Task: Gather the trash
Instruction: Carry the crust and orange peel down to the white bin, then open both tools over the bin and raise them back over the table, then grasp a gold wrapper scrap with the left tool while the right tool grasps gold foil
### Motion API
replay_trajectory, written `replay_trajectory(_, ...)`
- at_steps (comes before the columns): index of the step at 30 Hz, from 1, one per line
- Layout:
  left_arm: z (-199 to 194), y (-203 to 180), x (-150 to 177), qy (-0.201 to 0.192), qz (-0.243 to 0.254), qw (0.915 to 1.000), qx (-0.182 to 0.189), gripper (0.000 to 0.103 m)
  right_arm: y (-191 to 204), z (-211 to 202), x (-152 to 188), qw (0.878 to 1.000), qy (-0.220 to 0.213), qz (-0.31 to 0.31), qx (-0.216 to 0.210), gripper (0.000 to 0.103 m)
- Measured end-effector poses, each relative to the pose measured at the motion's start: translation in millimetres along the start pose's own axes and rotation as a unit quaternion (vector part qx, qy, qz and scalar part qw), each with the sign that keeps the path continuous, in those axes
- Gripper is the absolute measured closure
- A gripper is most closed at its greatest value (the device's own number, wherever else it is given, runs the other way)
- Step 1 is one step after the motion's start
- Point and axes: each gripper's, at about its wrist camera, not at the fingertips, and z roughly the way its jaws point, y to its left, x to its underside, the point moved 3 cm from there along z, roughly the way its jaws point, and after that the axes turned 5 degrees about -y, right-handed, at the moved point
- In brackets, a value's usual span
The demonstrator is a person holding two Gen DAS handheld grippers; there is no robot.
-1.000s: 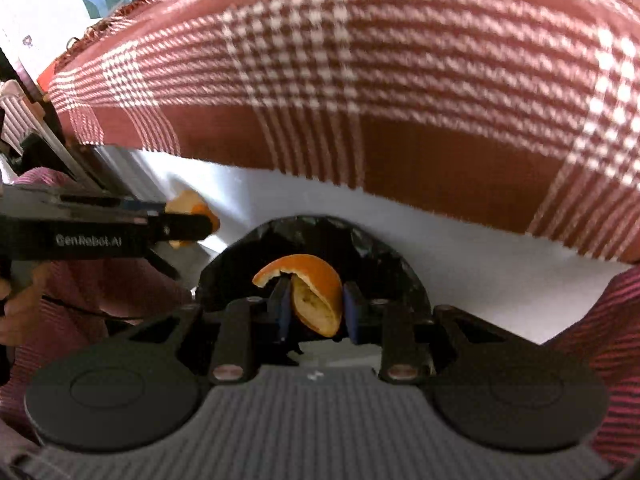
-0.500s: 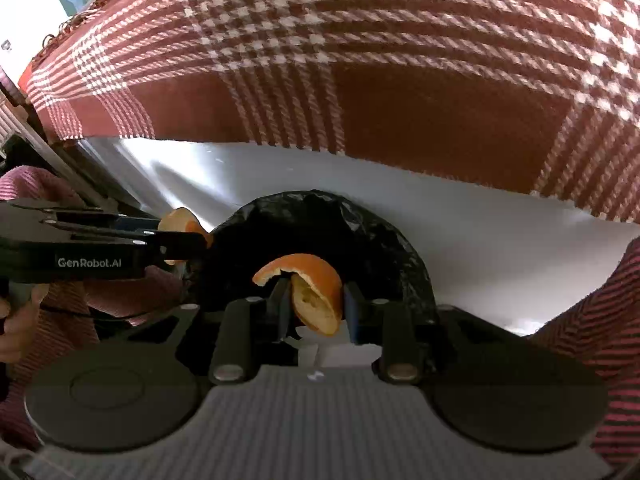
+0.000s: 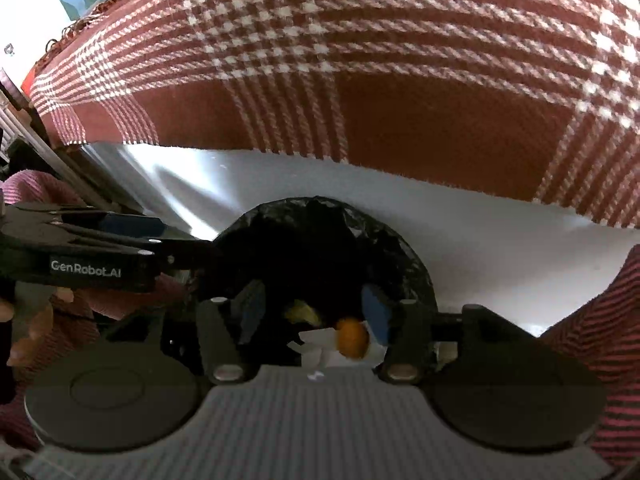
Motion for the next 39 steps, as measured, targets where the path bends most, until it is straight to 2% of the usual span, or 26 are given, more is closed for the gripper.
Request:
replay_trajectory(5, -15, -3, -9, -0.032, 0.016, 0.9994, -0.002, 0.022, 1, -9, -8, 1.000, -0.019, -0.010, 0.008, 0.034)
replay_trajectory(11, -49, -7, -34, -0.095, 0.022, 0.9952, 0.012, 0.017, 10, -40, -32, 0.996, -0.075, -0.039, 0.004, 0.033)
replay_trajectory(17, -81, -13, -68, -0.165, 0.026, 0.9856, 0.030, 0.016, 15, -78, -63, 0.988, -0.144, -0.060, 0.001, 0.033)
replay_trajectory(22, -92, -20, -93, -0.209, 0.017, 0.9772, 0.033, 0.016, 14, -100, -90, 0.977, -0.202, -0.065, 0.026, 0.032)
replay_trajectory(27, -87, -33, -121, -0.246, 0.039, 0.9683, 0.015, 0.016, 5, -104, -110, 0.967, -0.233, -0.077, 0.064, 0.032)
replay_trajectory(29, -75, -35, -132, -0.247, 0.049, 0.9678, -0.003, 0.021, 3, -103, -119, 0.965, -0.242, -0.076, 0.074, 0.033)
replay_trajectory(32, -64, -36, -145, -0.251, 0.051, 0.9667, -0.001, 0.028, -4, -99, -132, 0.961, -0.253, -0.066, 0.086, 0.033)
replay_trajectory(34, -58, -35, -155, -0.253, 0.047, 0.9663, 0.002, 0.035, -9, -96, -140, 0.960, -0.261, -0.043, 0.089, 0.033)
replay_trajectory(37, -47, -36, -168, -0.251, 0.048, 0.9669, -0.010, 0.041, -18, -87, -154, 0.960, -0.264, -0.011, 0.087, 0.033)
replay_trajectory(38, -43, -37, -172, -0.244, 0.051, 0.9681, -0.023, 0.044, -19, -84, -157, 0.960, -0.264, -0.007, 0.088, 0.033)
replay_trajectory(39, -39, -37, -175, -0.242, 0.050, 0.9683, -0.036, 0.056, -20, -80, -162, 0.961, -0.263, -0.005, 0.089, 0.036)
